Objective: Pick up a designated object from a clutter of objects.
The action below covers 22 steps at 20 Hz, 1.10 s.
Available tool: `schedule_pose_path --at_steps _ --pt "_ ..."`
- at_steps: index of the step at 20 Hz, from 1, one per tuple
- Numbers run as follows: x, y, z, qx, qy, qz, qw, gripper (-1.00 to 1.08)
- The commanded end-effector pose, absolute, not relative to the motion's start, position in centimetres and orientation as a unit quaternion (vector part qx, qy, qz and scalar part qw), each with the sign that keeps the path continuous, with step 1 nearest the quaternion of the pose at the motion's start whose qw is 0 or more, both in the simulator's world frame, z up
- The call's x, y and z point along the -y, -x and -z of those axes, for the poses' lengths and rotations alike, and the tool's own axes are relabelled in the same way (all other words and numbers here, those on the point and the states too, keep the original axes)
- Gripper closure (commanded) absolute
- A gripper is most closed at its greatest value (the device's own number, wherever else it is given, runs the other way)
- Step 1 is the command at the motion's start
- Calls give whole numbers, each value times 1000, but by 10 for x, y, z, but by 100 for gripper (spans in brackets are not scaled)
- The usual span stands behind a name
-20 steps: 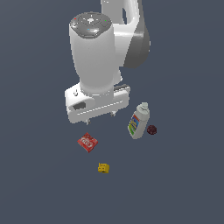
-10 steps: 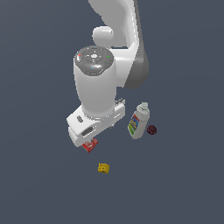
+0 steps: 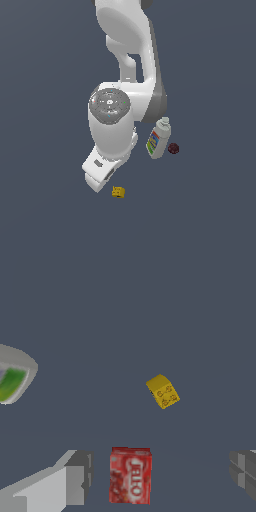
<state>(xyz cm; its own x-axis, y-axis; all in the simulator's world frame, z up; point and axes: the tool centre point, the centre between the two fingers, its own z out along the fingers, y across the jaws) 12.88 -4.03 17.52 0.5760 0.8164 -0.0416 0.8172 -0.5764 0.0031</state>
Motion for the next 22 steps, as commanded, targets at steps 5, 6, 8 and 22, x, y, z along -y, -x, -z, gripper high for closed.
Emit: schedule_pose_path --at_steps 5,6,8,22 --pt "39 -148 -142 -539 -842 14 8 -92" --pt "39 -150 -137 -551 -835 13 7 -92" --pt "39 -155 -127 -573 -819 12 6 -92" --pt "39 -175 -77 -670 -742 1 0 -92"
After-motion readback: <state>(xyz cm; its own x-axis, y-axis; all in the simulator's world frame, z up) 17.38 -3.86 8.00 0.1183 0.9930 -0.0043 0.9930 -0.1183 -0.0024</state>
